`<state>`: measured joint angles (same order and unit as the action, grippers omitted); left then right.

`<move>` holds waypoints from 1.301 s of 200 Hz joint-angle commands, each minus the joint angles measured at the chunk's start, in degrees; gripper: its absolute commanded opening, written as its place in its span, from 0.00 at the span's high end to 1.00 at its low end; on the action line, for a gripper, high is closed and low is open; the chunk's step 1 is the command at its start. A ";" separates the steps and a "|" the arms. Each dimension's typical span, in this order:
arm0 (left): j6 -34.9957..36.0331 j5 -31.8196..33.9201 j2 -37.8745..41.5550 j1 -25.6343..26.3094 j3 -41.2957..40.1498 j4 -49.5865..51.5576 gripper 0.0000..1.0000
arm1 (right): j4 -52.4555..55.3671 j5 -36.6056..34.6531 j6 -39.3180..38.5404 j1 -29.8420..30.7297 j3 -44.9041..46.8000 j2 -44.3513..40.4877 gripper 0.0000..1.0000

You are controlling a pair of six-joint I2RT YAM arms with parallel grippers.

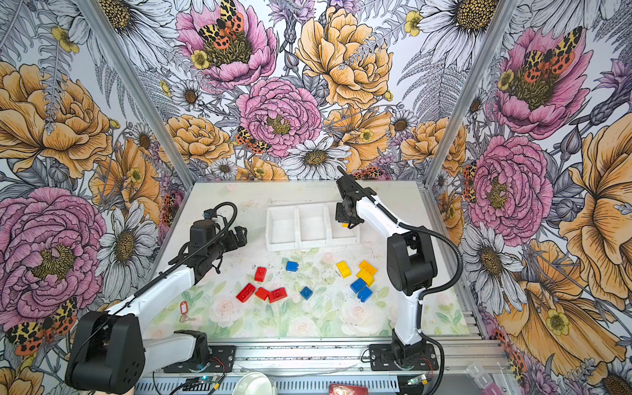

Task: Sort the legos into containers by color
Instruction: Place the lego in the container, then pick up the lego from the middle-right of the table.

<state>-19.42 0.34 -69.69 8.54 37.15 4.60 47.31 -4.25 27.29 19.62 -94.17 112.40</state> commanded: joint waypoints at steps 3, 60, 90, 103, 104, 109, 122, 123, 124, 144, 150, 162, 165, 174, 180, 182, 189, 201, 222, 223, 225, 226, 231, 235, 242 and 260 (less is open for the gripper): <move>-0.53 -0.34 0.95 0.68 -0.38 0.94 0.01 | -0.07 0.24 -1.71 0.69 -2.59 1.85 0.63; -0.27 0.42 0.26 1.38 0.34 1.80 0.01 | -0.02 1.22 -2.02 0.95 -3.17 3.50 0.51; -0.21 0.43 0.34 1.46 0.30 1.80 0.01 | -0.02 1.68 -2.11 0.95 -2.91 3.02 0.46; -0.18 0.40 0.29 1.41 0.30 1.78 0.01 | -0.02 1.92 -2.15 1.00 -2.77 2.56 0.46; -0.18 0.38 0.32 1.44 0.30 1.80 0.01 | -0.02 1.94 -2.20 1.02 -2.77 2.56 0.46; -0.19 0.44 0.30 1.46 0.30 1.81 0.01 | -0.02 2.05 -2.24 1.04 -2.70 2.41 0.45; -0.18 0.45 0.34 1.42 0.30 1.79 0.01 | 0.07 2.37 -2.50 1.04 -2.32 1.79 0.44; -0.18 0.45 0.35 1.41 0.30 1.80 0.01 | 0.06 2.39 -2.50 1.04 -2.24 1.74 0.44; -0.18 0.45 0.30 1.40 0.30 1.77 0.01 | 0.06 2.40 -2.55 1.04 -2.20 1.62 0.44; -0.22 0.44 0.35 1.48 0.21 1.74 0.01 | 0.10 2.32 -3.19 1.09 -0.69 -0.24 0.43; -0.21 0.45 0.50 1.44 0.21 1.76 0.01 | 0.12 2.36 -3.39 1.04 0.21 -0.99 0.43; -0.25 0.53 0.50 1.42 0.12 1.77 0.01 | 0.07 2.19 -4.00 1.09 2.13 -2.69 0.42; -0.21 0.48 0.47 1.50 0.12 1.79 0.01 | 0.14 2.15 -4.14 1.04 2.75 -3.28 0.42; -0.18 0.58 0.45 1.54 0.12 1.79 0.01 | 0.06 2.06 -4.59 1.04 4.67 -4.82 0.41; -0.18 0.54 0.50 1.53 0.12 1.76 0.01 | 0.06 2.06 -4.86 1.04 5.78 -5.74 0.40; -0.20 0.50 0.47 1.50 0.12 1.78 0.01 | 0.06 2.08 -5.03 1.04 6.35 -6.13 0.40; -0.18 0.53 0.39 1.56 0.16 1.75 0.01 | 0.10 2.06 -5.43 1.09 8.20 -7.50 0.38; -0.22 0.66 0.32 1.58 0.13 1.71 0.01 | 0.11 1.89 -5.69 0.96 11.36 -9.83 0.35; -0.18 0.55 0.03 1.55 0.21 1.29 0.01 | 0.06 2.01 -5.89 0.95 17.08 -13.39 0.31; -0.18 0.54 0.01 1.52 0.21 1.29 0.01 | 0.11 2.03 -5.95 0.95 17.30 -13.54 0.31; -0.20 0.52 0.00 1.56 0.21 1.27 0.01 | 0.12 2.09 -6.00 0.99 17.61 -13.84 0.31; -0.19 0.53 -0.05 1.57 0.21 1.23 0.01 | 0.09 2.07 -6.05 0.97 17.92 -14.03 0.30; -0.19 0.55 -0.14 1.66 0.28 1.27 0.01 | 0.19 2.04 -6.16 0.97 19.32 -14.83 0.30; -0.20 0.49 -0.18 1.62 0.29 1.23 0.01 | 0.11 2.05 -6.27 0.95 20.36 -15.49 0.29; -0.18 0.47 -0.27 1.73 0.38 1.24 0.01 | 0.09 2.10 -6.61 0.93 22.20 -16.60 0.27; -0.21 0.58 -0.31 1.77 0.47 1.12 0.01 | 0.15 1.26 -7.32 0.79 26.52 -19.37 0.23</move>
<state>-19.59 0.38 -69.73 9.65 37.10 6.22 47.46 -2.09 21.32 20.29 -71.85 96.64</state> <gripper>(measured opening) 0.988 0.753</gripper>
